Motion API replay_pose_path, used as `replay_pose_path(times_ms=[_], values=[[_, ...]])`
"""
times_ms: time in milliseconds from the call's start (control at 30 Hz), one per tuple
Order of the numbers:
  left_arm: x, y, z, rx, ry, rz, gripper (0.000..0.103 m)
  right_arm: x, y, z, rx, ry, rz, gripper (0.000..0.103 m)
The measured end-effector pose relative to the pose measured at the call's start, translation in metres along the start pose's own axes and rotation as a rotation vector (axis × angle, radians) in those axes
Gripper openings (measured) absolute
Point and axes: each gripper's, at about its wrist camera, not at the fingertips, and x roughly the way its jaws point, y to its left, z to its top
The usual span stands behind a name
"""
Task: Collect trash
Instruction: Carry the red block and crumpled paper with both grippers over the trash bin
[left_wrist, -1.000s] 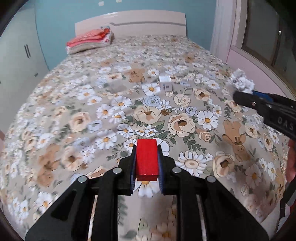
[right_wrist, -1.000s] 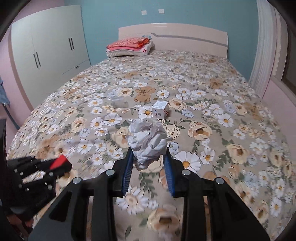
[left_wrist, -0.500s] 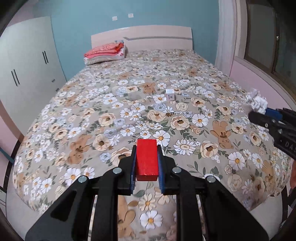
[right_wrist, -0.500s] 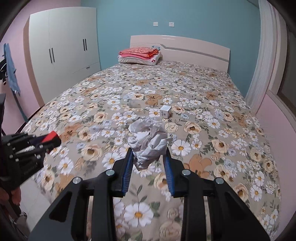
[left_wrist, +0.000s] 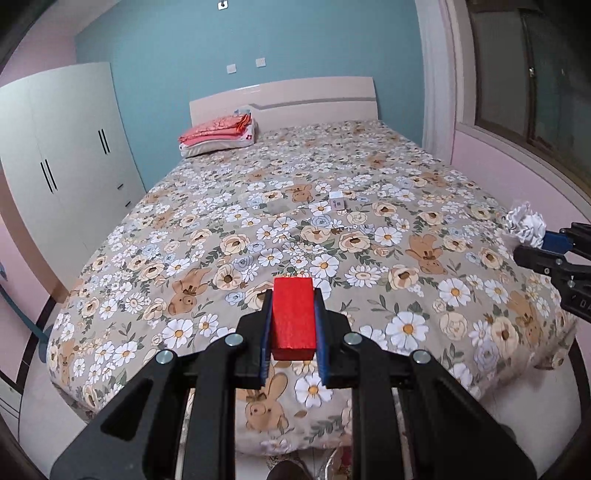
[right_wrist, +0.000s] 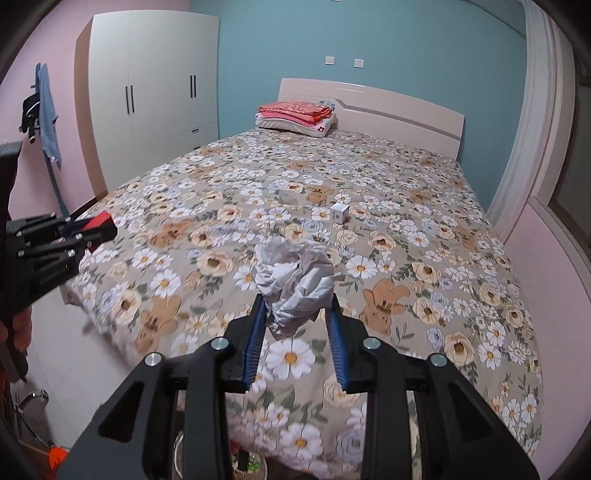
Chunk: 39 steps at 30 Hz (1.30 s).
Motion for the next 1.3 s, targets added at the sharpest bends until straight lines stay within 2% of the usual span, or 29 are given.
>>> replay_pose_path(times_ms=[300,700,933,1067,1300], values=[[-0.033,0.004,-0.047,0.048,-0.027,-0.005,0.02,-0.03,0.019,-0.05,-0.048,0.019,0.033,0.035],[-0.032,0.005,-0.117,0.061,0.002,-0.021,0.02,-0.033,0.05,-0.119,-0.098,0.08,0.102,0.035],[-0.016,-0.009,-0.163,0.081,0.068,-0.064,0.02,-0.016,0.061,-0.157,-0.093,0.144,0.124,0.035],[-0.002,-0.023,-0.194,0.088,0.113,-0.092,0.02,-0.001,0.069,-0.189,-0.077,0.19,0.138,0.035],[0.043,-0.045,-0.248,0.103,0.256,-0.153,0.02,0.034,0.077,-0.24,-0.04,0.313,0.176,0.035]])
